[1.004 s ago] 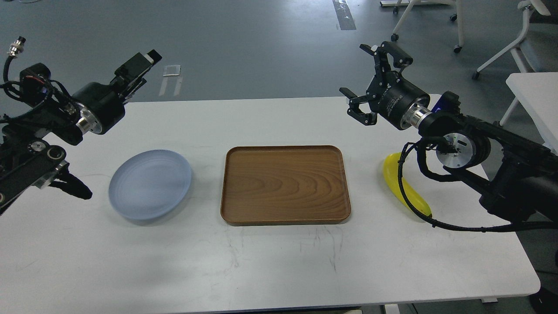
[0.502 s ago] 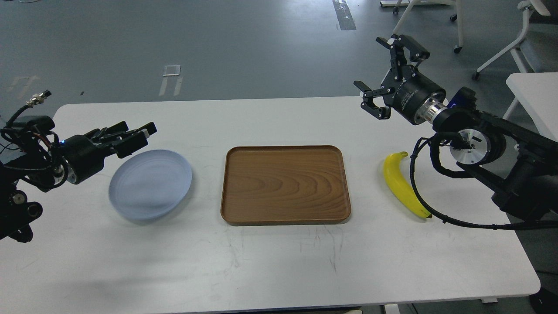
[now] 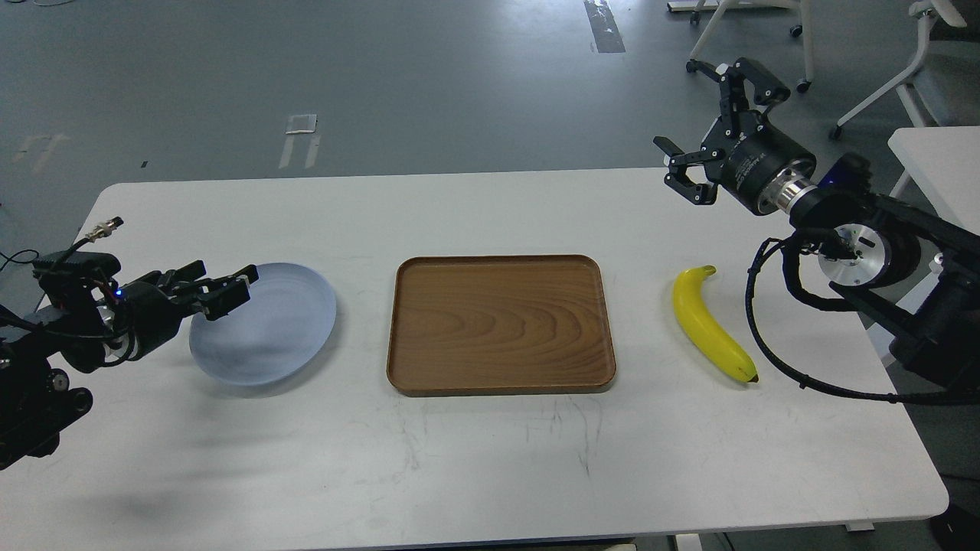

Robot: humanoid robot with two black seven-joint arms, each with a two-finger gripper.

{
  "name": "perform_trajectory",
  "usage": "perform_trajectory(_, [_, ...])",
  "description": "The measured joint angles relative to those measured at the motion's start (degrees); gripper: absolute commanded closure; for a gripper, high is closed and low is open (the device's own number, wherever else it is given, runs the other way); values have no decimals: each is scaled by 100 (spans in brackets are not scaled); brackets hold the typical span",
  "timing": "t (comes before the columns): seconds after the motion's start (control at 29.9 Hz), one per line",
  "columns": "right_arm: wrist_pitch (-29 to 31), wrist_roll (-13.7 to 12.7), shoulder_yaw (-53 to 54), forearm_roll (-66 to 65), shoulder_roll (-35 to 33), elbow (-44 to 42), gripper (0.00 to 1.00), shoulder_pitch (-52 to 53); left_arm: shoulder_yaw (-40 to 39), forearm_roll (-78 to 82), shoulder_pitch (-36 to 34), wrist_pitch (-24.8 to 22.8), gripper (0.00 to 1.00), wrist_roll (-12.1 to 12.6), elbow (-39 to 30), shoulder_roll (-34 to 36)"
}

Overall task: Place banana on plate with both arms
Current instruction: 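Move the left gripper down to the edge of the light blue plate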

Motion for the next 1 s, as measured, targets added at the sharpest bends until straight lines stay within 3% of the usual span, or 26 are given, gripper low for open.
perform_trajectory(1.0, [-22,8,0,3,-82,26,0,38,-1,-499,429,-186,6,-141,775,-148])
